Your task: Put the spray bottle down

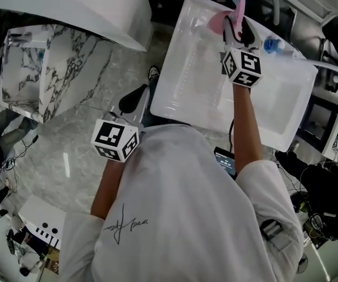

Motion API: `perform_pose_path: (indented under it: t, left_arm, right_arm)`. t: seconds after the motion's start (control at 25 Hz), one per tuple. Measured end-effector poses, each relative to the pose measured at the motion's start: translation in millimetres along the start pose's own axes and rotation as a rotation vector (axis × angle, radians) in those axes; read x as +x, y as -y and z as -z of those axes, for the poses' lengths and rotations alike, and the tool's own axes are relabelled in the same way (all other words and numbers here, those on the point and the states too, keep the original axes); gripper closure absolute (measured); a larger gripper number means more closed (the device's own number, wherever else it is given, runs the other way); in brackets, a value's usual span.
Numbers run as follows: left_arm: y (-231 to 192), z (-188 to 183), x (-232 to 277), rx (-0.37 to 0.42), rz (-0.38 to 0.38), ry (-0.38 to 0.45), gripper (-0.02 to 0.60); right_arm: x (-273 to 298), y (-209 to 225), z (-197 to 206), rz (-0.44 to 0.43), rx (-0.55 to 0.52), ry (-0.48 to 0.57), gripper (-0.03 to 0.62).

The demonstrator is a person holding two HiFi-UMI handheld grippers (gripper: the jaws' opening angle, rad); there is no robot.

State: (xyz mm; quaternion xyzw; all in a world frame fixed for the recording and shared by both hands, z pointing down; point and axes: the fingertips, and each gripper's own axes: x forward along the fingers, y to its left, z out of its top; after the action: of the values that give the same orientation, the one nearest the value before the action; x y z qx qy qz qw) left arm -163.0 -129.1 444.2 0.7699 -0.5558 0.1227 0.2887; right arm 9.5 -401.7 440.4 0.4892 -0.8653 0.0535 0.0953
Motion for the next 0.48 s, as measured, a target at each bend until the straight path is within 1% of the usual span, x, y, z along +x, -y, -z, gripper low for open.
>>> perform_pose_path:
  t: [0.48]
  left_arm:
    - [9.2,1.4,-3.2,0.003,0.01,0.008,0.529]
  right_arm:
    - [-14.4,0.3,0.4,-0.003,0.008,-0.024,0.428]
